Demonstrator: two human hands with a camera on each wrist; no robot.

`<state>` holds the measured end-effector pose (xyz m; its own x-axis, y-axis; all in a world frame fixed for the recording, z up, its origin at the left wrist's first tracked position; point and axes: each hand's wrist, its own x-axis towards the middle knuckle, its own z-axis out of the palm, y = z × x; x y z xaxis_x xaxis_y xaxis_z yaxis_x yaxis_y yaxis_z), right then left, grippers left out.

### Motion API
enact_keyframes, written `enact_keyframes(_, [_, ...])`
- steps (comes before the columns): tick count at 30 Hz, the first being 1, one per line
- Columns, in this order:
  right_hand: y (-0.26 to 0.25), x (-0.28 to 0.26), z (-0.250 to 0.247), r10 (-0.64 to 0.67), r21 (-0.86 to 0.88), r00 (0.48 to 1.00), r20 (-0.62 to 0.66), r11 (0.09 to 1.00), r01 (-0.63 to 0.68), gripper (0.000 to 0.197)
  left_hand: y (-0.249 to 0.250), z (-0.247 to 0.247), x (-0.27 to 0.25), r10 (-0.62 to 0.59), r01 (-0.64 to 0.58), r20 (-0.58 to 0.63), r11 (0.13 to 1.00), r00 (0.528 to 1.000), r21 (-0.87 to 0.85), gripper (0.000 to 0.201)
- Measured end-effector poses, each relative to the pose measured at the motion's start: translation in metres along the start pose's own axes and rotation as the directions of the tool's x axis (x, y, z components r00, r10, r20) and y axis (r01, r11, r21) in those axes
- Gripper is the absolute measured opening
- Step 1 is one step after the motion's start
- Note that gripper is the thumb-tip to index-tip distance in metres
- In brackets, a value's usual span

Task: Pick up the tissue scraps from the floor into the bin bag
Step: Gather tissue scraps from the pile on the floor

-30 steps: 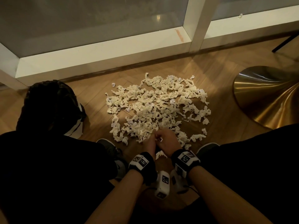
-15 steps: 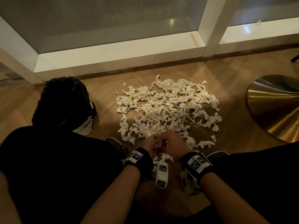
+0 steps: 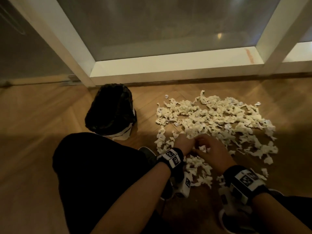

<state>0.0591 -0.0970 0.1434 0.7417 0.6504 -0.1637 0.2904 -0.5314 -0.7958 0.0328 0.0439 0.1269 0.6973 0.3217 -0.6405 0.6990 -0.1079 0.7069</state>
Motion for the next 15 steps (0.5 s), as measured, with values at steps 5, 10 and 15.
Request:
enact_keyframes(5, [-0.016, 0.006, 0.017, -0.097, 0.083, 0.992, -0.078, 0.991, 0.103, 0.049, 0.021, -0.051, 0.0, 0.105, -0.096, -0.053, 0.984, 0.993, 0.148, 0.031])
enact_keyframes(10, [-0.013, 0.005, 0.033, -0.13, 0.131, 0.988, -0.086, 0.981, 0.141, 0.041, 0.017, -0.096, 0.012, 0.11, -0.108, -0.016, 0.989, 0.994, 0.102, 0.028])
enact_keyframes(15, [0.01, 0.001, 0.028, 0.103, 0.155, 0.993, 0.052, 0.982, -0.11, 0.01, 0.029, -0.189, 0.027, 0.1, -0.064, -0.208, 0.983, 0.973, 0.173, 0.033])
